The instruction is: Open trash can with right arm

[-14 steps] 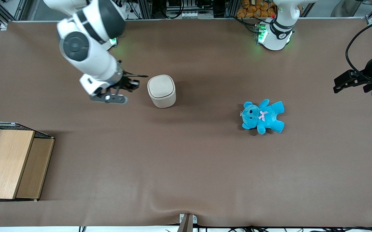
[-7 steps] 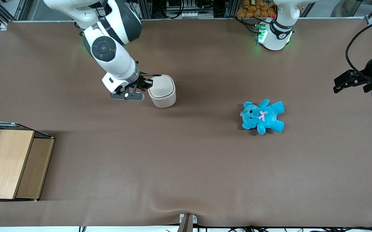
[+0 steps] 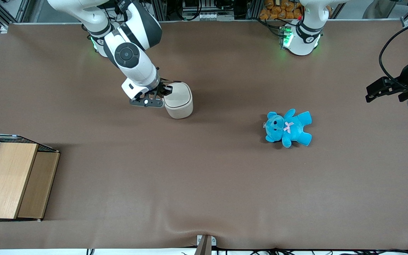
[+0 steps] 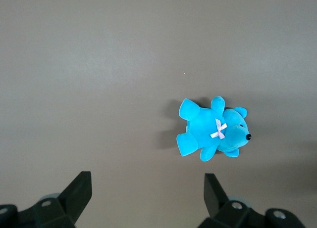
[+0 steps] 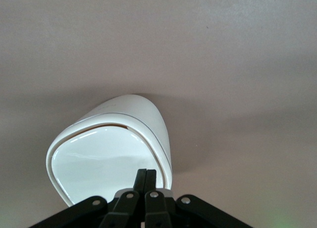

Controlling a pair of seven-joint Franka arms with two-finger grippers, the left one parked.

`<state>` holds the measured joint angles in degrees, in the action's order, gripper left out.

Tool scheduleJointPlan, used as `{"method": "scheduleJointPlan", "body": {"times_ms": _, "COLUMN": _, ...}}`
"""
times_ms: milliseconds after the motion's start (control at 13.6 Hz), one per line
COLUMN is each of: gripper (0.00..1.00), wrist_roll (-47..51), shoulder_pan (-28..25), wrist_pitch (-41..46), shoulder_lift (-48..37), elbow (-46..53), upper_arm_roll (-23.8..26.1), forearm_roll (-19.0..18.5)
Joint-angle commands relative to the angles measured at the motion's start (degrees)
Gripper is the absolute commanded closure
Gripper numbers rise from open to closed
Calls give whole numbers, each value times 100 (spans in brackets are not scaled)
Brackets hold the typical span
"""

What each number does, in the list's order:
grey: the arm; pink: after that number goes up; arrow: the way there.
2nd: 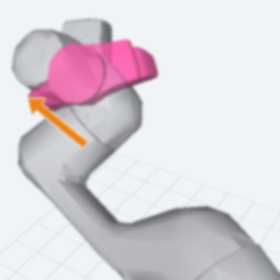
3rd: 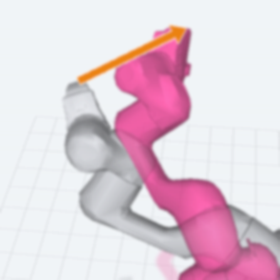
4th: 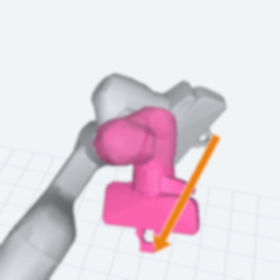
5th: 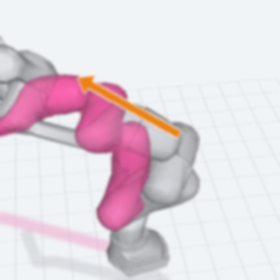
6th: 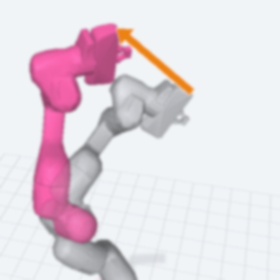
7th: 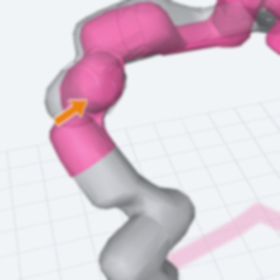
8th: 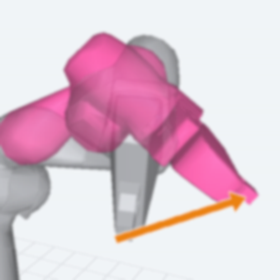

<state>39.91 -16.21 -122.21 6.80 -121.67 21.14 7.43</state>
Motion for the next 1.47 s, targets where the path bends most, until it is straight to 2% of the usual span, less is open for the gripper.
{"method": "scheduleJointPlan", "body": {"times_ms": 0, "gripper": 100, "wrist_roll": 192, "shoulder_pan": -110, "wrist_pitch": -206, "shoulder_lift": -118, "elbow": -225, "upper_arm_roll": 4, "forearm_roll": -5}}
{"method": "scheduleJointPlan", "body": {"times_ms": 294, "gripper": 100, "wrist_roll": 236, "shoulder_pan": -163, "wrist_pitch": -619, "shoulder_lift": -65, "elbow": -437, "upper_arm_roll": 4, "forearm_roll": -5}}
{"method": "scheduleJointPlan", "body": {"times_ms": 1104, "gripper": 100, "wrist_roll": 333, "shoulder_pan": -268, "wrist_pitch": -778, "shoulder_lift": 128, "elbow": -463, "upper_arm_roll": -4, "forearm_roll": -40}}
{"method": "scheduleJointPlan", "body": {"times_ms": 1399, "gripper": 100, "wrist_roll": 333, "shoulder_pan": -268, "wrist_pitch": -1076, "shoulder_lift": 251, "elbow": -595, "upper_arm_roll": -4, "forearm_roll": -128}}
